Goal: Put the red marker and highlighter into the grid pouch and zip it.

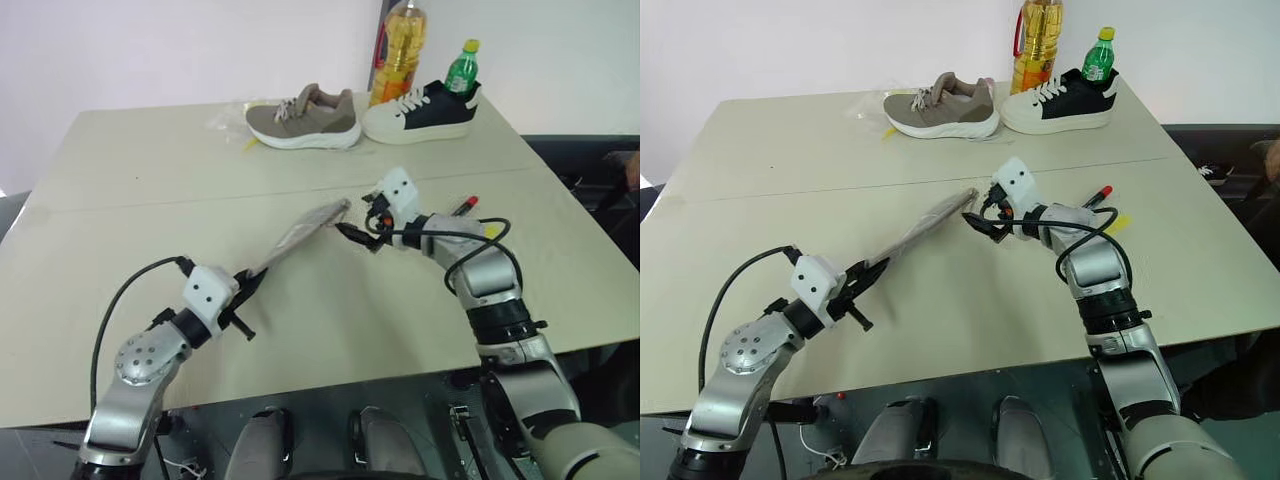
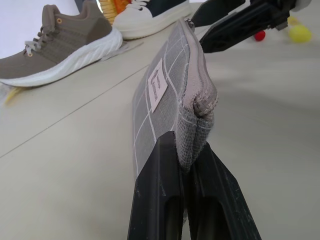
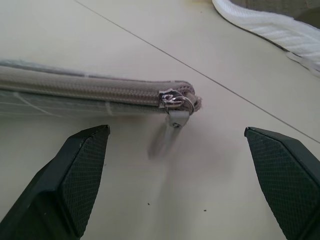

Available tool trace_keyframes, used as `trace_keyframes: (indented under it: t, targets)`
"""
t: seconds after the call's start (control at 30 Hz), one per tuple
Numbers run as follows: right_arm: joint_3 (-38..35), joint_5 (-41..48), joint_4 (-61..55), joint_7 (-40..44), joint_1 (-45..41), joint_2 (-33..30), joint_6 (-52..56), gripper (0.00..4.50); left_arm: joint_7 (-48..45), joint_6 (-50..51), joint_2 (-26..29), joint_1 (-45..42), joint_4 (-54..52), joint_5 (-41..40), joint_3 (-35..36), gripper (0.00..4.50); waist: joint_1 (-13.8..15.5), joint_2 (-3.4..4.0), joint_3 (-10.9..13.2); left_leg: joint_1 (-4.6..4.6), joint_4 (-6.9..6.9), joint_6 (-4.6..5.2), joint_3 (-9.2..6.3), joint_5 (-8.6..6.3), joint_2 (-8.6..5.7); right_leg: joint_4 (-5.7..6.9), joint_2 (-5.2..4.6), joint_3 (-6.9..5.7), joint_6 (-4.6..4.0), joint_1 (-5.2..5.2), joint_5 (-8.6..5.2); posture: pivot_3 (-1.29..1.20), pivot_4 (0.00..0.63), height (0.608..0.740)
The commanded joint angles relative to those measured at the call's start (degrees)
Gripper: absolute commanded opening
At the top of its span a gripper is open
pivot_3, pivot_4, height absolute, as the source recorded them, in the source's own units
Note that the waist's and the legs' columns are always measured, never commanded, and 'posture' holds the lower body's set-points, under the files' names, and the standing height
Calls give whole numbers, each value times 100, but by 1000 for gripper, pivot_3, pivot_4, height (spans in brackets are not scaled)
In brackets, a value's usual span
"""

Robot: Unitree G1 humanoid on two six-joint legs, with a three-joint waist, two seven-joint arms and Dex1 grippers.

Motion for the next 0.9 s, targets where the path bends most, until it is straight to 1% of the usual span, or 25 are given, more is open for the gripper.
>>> trace_keyframes:
  t: [0.03,0.07,0.13,0.27,0.3,0.37,0.5,0.6,0.77,0.9]
  targets:
    - [3,-35,90,-100,-145,98,-294,4482,-29,25,41,-10,-336,-126,6,0,0,0,0,0,0,0,0,0,0,0,1,0,0,0,0,0,150,731]
    - [8,-51,174,-130,-162,122,-363,4244,-42,40,54,3,-361,-129,-3,0,0,0,0,0,0,0,0,0,0,0,2,0,0,0,0,0,150,731]
    - [43,-107,265,-145,-176,118,-468,3610,-46,65,74,13,-392,-97,-6,0,-1,0,0,0,1,0,1,0,0,0,3,0,1,1,0,0,150,731]
    - [63,-104,254,-126,-184,109,-502,1585,-13,93,92,21,-405,-92,28,0,6,0,0,0,3,0,1,0,1,0,5,0,1,3,0,0,150,731]
    - [77,-106,200,-123,-183,103,-480,1003,2,94,94,18,-398,-83,27,0,6,0,0,0,4,0,1,0,1,0,5,0,1,4,0,0,150,731]
    - [156,-161,89,-87,-174,56,-462,66,41,86,93,8,-371,-41,8,0,7,0,0,0,4,0,1,0,1,-1,5,0,0,4,0,0,150,731]
    - [420,-361,-258,1,-116,-88,-453,66,177,94,18,-86,-254,113,-120,0,6,0,1,1,4,0,1,0,3,-1,8,0,1,3,0,0,150,731]
    - [728,-541,-699,199,-14,-287,-443,66,329,153,-118,-250,-89,328,-375,0,21,-1,1,1,6,0,1,0,3,-1,10,0,1,5,0,0,150,731]
    - [976,-594,-1280,488,65,-491,-259,66,602,307,-578,-782,319,582,-875,0,62,-4,1,2,14,0,1,0,6,-2,27,0,2,13,1,0,150,731]
    - [1303,-700,-1822,886,153,-801,-278,66,843,299,-1014,-1248,762,783,-1177,0,139,-6,0,3,17,0,2,0,9,-2,34,0,3,13,1,0,150,731]
